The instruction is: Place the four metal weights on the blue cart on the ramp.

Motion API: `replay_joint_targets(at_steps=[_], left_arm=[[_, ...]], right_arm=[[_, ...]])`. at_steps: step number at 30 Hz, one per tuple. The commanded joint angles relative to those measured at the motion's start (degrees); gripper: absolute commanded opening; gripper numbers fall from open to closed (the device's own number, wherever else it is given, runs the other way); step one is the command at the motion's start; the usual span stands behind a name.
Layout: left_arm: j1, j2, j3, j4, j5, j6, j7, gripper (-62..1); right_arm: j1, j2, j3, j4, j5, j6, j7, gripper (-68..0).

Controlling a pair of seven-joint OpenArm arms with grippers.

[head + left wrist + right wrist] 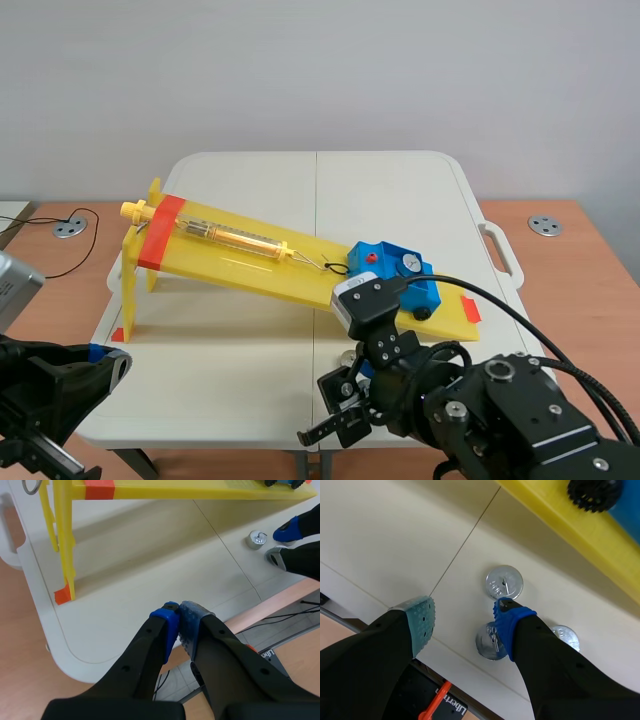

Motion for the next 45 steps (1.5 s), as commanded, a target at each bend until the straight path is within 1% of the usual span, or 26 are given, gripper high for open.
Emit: replay_joint_targets(at_steps=[1, 2, 5, 8, 13, 21, 24, 26, 29, 32, 36, 40, 42, 44, 45], left_arm=[[-0.9, 0.4, -0.7, 2.8, -4.2, -1.6, -5.5, -58.0], [-0.9, 0.4, -0.7, 2.8, -4.2, -1.6, -5.5, -58.0], [-0.9, 0.4, -0.7, 2.8, -4.2, -1.6, -5.5, -58.0], [-0.9, 0.4, -0.7, 2.8, -4.2, -1.6, -5.5, -58.0], [-0.9, 0.4, -0.7, 2.8, -4.2, -1.6, -5.5, -58.0], [-0.9, 0.4, -0.7, 2.8, -4.2, -1.6, -5.5, -58.0], [-1.0, 0.4, -0.7, 2.8, -4.2, -1.6, -5.5, -58.0], [-1.0, 0.4, -0.7, 2.8, -4.2, -1.6, -5.5, -58.0], [-1.0, 0.4, -0.7, 2.8, -4.2, -1.6, -5.5, -58.0], [-1.0, 0.4, -0.7, 2.8, -4.2, -1.6, -5.5, -58.0], [-1.0, 0.4, -0.7, 2.8, -4.2, -1.6, -5.5, -58.0], [-1.0, 0.4, -0.7, 2.8, -4.2, -1.6, -5.5, -58.0], [-1.0, 0.4, -0.7, 2.8, -4.2, -1.6, -5.5, -58.0], [-1.0, 0.4, -0.7, 2.8, -4.2, -1.6, -5.5, -58.0], [-1.1, 0.4, -0.7, 2.8, -4.2, -1.6, -5.5, -58.0]], right_arm=[[3.5, 0.5, 1.2, 4.7, 1.4, -2.3, 7.4, -39.7], [3.5, 0.5, 0.9, 4.3, 1.3, -2.6, 7.5, -39.7], [3.5, 0.3, 0.2, 3.3, 0.7, -4.7, 7.3, -39.7], [3.5, 0.0, -0.2, 1.9, 0.5, -4.8, 8.0, -40.8], [3.5, -0.1, -0.2, -0.4, 0.5, -4.9, 8.4, -48.1], [3.5, 0.2, -0.1, -2.0, 0.3, -5.5, 6.8, -66.1], [3.5, 1.0, -0.1, -1.4, 0.3, -5.5, 6.7, -66.9], [3.5, 1.9, -0.1, 0.1, 0.7, -5.5, 5.6, -66.9], [2.3, 4.2, 0.4, 4.9, 2.4, -5.5, 4.1, -66.9], [0.0, 6.9, 1.9, 11.2, 6.3, -5.0, 2.9, -66.9], [-4.1, 9.6, 5.9, 19.3, 11.5, -4.3, 1.0, -66.9], [-7.0, 10.1, 11.4, 25.1, 16.3, -0.8, -1.0, -66.9], [-7.3, 10.0, 13.3, 26.1, 17.6, 1.3, -2.1, -66.9], [-7.3, 10.0, 13.6, 26.1, 17.5, 1.7, -2.8, -66.2], [-7.3, 10.0, 13.6, 26.1, 17.5, 1.7, -3.5, -63.4]])
